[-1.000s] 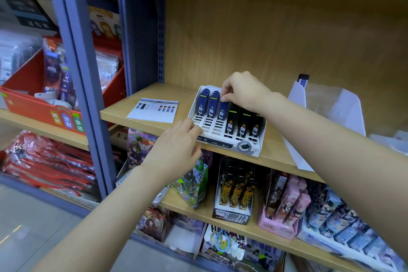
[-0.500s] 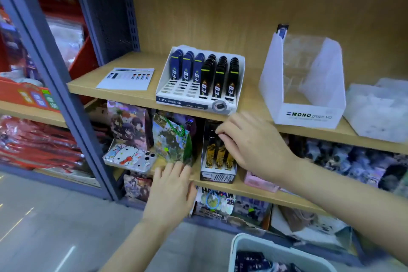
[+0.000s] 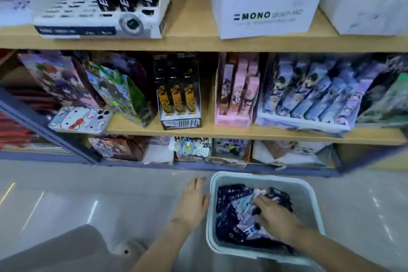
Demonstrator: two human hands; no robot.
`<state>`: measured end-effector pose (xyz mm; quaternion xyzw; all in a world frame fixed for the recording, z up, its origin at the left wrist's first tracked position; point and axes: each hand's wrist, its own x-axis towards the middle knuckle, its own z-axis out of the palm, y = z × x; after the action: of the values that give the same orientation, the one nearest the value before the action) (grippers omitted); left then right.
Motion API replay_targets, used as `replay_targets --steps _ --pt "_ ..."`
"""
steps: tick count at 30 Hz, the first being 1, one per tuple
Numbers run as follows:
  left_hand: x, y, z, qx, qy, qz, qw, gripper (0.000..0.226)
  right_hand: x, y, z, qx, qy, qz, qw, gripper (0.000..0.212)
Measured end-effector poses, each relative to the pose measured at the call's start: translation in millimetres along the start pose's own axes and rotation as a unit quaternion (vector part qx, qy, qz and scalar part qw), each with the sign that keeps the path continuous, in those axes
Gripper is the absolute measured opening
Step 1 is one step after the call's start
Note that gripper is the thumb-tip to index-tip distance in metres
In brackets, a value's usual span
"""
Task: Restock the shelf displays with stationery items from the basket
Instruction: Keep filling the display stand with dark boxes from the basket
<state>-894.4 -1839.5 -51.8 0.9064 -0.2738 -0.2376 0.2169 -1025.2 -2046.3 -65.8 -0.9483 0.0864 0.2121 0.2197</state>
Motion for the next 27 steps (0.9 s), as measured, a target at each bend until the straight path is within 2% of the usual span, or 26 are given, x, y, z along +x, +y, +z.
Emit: replay_targets --steps 6,10,12,16,21,24,26,27 --pt "2 -3 54 -0.188 -0.071 -0.099 0.975 0.051 10 0 56 0.184 -0.1 0.085 0.974 0.032" --pt "1 -2 63 -0.222 -0.036 -0.15 0.963 0.048 19 -9 79 0.197 -0.126 0.129 0.964 0.05" --pt "0 0 63 -0.221 -0.024 -0.148 0.964 0.049 25 -14 86 0.186 -0.128 0.132 0.965 0.046" --pt "-2 1 61 -0.223 -0.008 -0.147 0.964 0.047 40 -19 86 0.196 -0.117 0.139 0.964 0.025" --pt "-11 10 56 -0.208 0.04 -0.163 0.964 0.033 33 -1 51 0.23 -0.085 0.145 0.959 0.031" --pt "-18 22 54 -0.209 0.091 -0.171 0.959 0.013 19 5 22 0.298 -0.034 0.154 0.941 0.034" --pt "-18 35 54 -0.26 0.079 -0.174 0.946 0.01 12 0 8 0.378 0.032 0.149 0.913 0.035" --pt "-16 43 54 -0.322 0.054 -0.188 0.926 0.014 10 -8 2 0.429 0.063 0.144 0.889 0.034"
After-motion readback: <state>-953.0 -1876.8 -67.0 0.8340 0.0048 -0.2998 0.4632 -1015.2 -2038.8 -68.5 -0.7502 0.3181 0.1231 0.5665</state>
